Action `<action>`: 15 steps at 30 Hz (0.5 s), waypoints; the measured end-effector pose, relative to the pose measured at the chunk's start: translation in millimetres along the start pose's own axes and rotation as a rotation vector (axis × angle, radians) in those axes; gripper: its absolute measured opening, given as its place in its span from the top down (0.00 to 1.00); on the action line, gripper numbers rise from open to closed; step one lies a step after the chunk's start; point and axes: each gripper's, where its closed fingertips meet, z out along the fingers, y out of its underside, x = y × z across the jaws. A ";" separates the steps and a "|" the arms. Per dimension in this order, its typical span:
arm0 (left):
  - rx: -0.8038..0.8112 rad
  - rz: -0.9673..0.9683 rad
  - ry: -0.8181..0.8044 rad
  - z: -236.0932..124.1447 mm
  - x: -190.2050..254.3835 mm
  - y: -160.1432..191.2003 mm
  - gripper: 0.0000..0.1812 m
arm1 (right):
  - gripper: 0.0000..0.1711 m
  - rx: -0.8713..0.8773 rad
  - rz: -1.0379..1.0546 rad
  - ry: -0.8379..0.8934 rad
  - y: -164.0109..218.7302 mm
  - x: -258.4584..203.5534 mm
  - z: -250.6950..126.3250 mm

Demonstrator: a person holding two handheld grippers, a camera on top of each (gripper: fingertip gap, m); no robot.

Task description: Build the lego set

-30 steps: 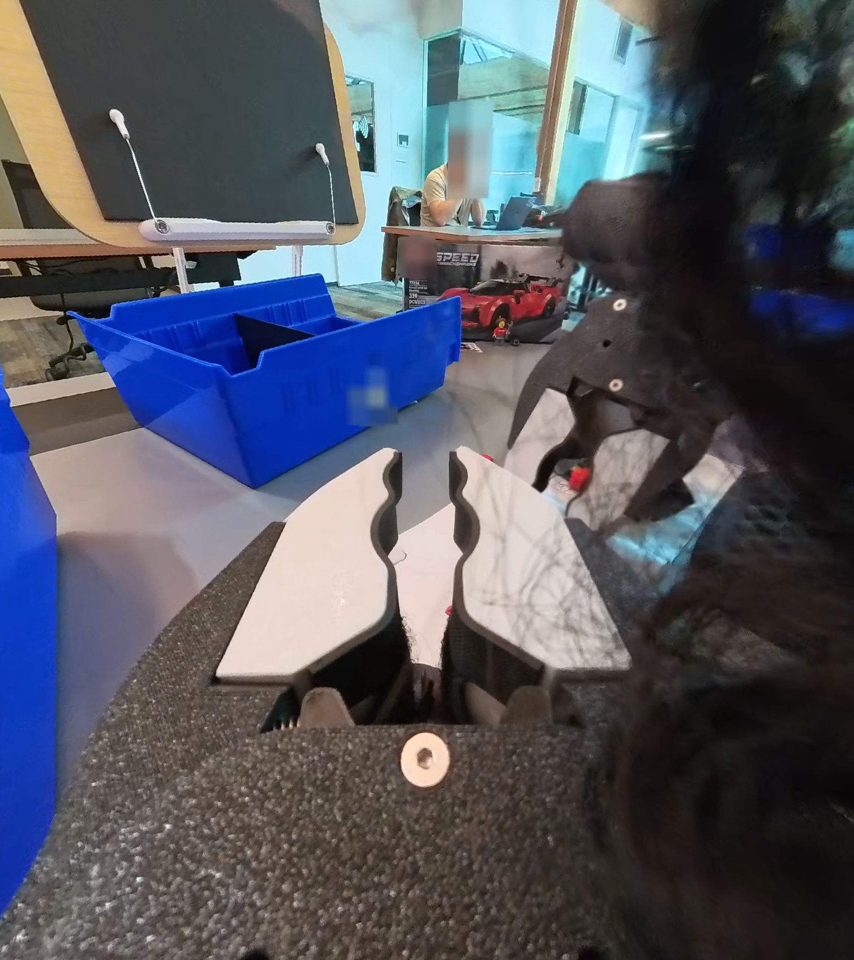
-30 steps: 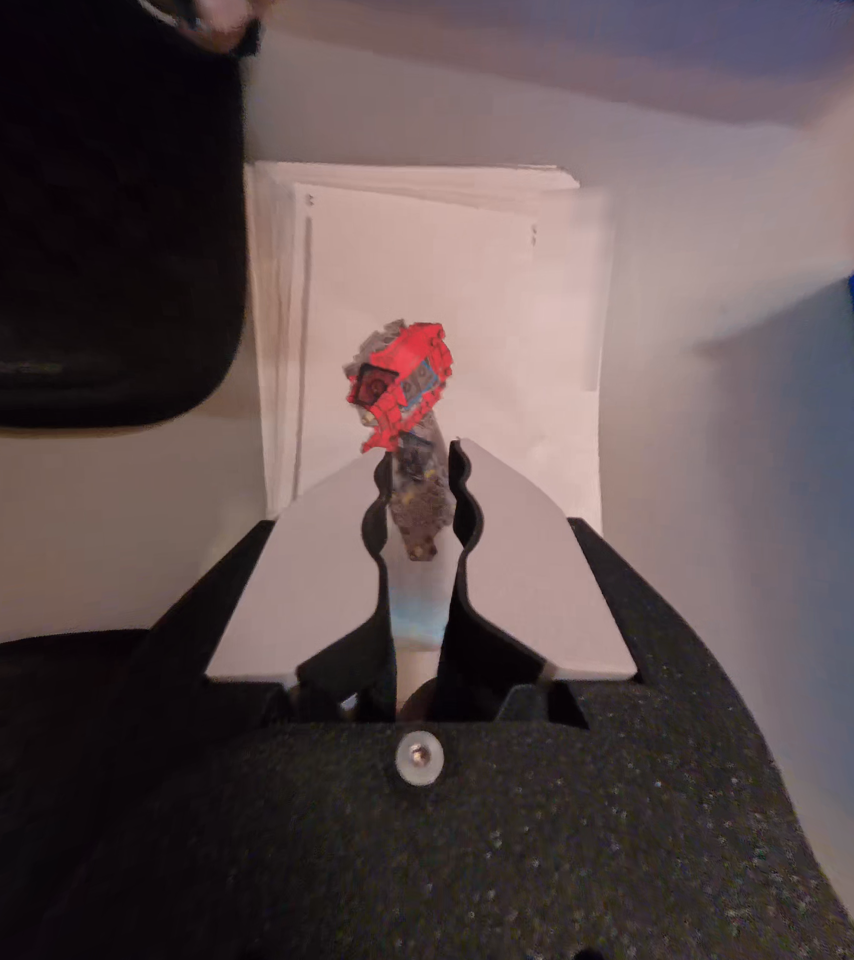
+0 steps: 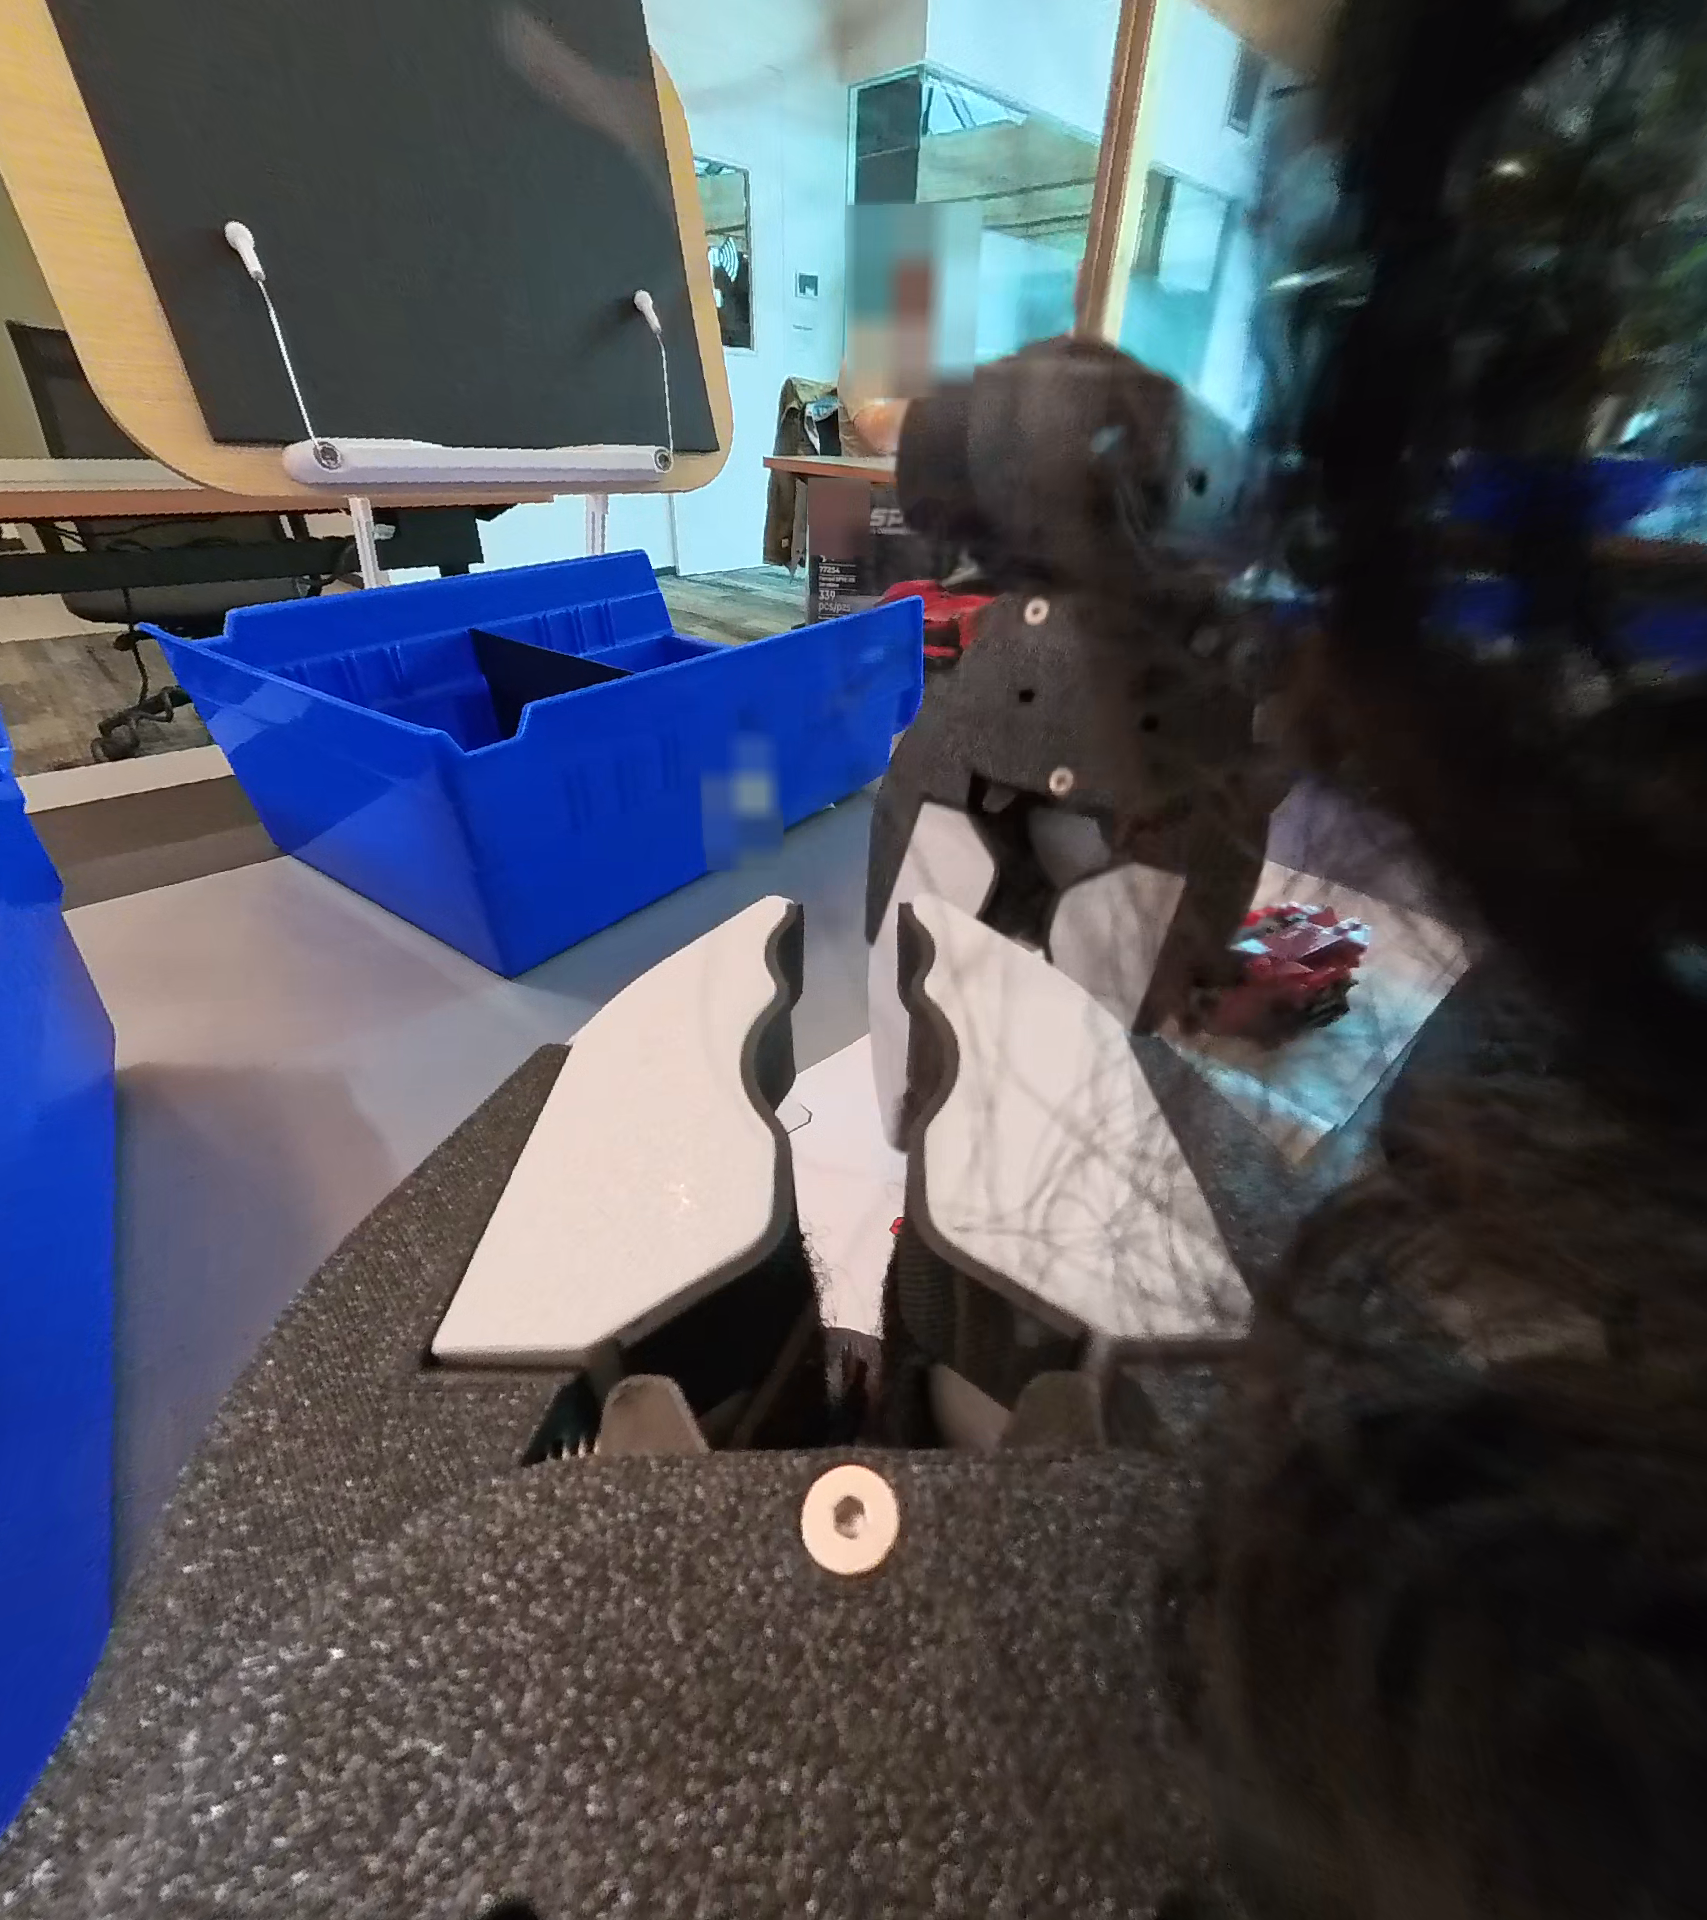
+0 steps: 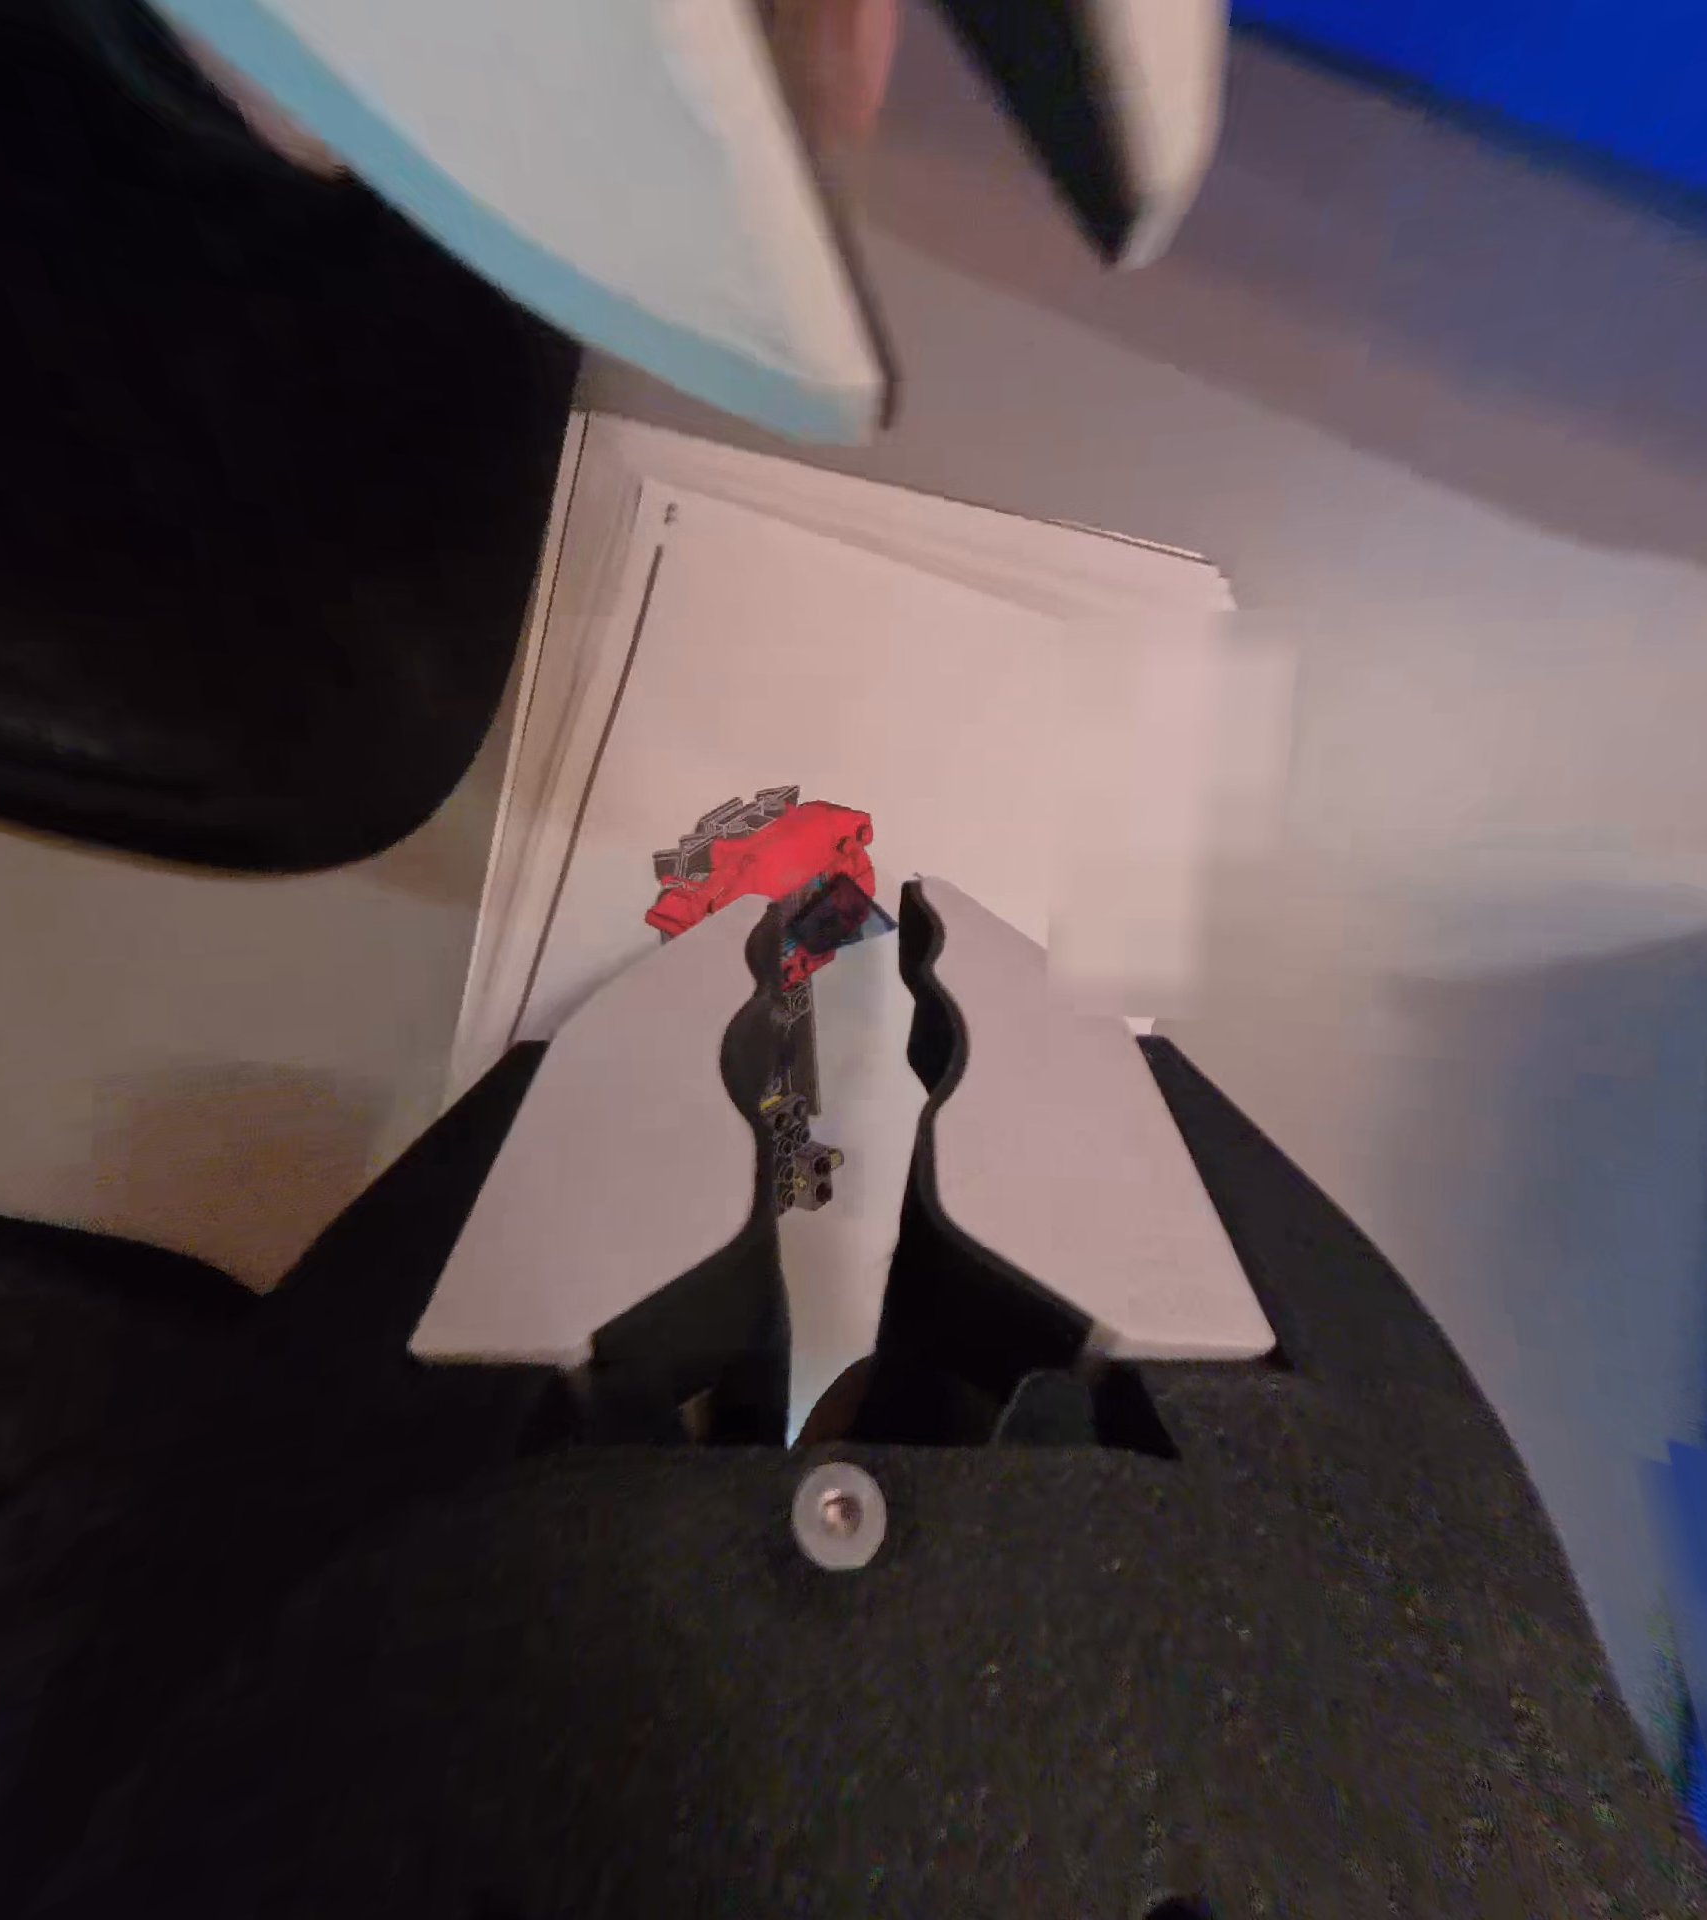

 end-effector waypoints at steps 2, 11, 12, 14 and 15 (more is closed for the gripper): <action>0.001 0.002 0.000 0.0 0.1 -0.1 0.91 | 0.86 -0.061 -0.017 0.000 5.5 1.4 8.4; 0.003 0.004 -0.001 -0.2 0.3 -0.4 0.91 | 0.95 -0.167 -0.013 -0.055 31.4 18.7 -4.8; 0.004 0.004 -0.001 -0.3 0.1 -0.4 0.91 | 0.95 -0.175 0.004 -0.101 34.8 15.1 -7.3; 0.004 0.000 -0.002 -0.2 -0.3 -0.4 0.91 | 0.95 -0.190 0.042 -0.160 40.3 10.0 -11.7; 0.004 -0.001 -0.002 -0.2 -0.4 -0.4 0.91 | 0.95 -0.197 0.059 -0.178 42.4 7.9 -13.3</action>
